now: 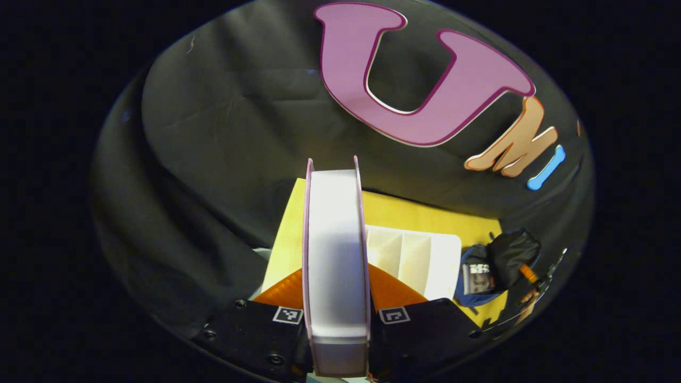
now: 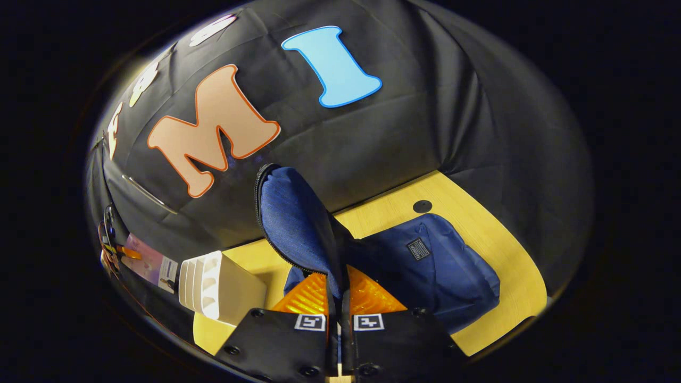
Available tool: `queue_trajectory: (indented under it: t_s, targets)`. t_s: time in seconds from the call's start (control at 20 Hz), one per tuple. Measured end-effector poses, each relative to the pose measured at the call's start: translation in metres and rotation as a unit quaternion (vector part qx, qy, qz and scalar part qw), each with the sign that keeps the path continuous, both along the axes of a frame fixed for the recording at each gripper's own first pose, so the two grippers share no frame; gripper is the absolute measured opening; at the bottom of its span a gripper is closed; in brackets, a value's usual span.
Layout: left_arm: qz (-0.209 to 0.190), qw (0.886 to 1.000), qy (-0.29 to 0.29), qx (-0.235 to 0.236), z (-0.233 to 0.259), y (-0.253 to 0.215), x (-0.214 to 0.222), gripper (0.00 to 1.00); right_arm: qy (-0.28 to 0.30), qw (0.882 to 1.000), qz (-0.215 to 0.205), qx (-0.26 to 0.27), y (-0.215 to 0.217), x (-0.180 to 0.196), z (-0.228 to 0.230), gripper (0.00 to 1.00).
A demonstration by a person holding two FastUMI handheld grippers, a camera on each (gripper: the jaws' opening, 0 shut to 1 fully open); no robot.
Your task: Open the schoolbag, grab two books from the bookshelf and put them into the schoolbag.
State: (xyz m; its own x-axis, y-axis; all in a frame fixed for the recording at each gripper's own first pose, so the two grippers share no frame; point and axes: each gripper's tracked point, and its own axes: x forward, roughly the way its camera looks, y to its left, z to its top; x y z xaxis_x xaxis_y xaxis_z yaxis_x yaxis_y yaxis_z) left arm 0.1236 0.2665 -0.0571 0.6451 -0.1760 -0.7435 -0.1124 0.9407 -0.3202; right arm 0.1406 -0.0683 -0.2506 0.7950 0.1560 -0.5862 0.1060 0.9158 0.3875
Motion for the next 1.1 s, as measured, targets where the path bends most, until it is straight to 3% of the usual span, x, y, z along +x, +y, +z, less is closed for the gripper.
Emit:
queue_trajectory:
  t_s: [0.2, 0.4, 0.8, 1.1]
  targets:
    - [-0.002, 0.997, -0.018, -0.079, 0.012, -0.031, -0.005, 0.37, -0.001, 1.0, -0.003, 0.004, -0.001, -0.003, 0.001, 0.05]
    - [-0.013, 0.986, -0.032, -0.163, 0.023, -0.069, -0.002, 0.37, 0.001, 1.0, 0.007, -0.012, 0.0, -0.008, 0.001, 0.06]
    - [-0.038, 0.966, -0.054, -0.252, 0.027, -0.152, -0.004, 0.37, 0.0, 1.0, 0.009, -0.019, -0.003, -0.011, 0.008, 0.06]
    - [-0.029, 0.948, -0.057, -0.312, 0.015, -0.205, 0.003, 0.37, -0.003, 1.0, 0.013, -0.019, -0.006, -0.014, 0.009, 0.07]
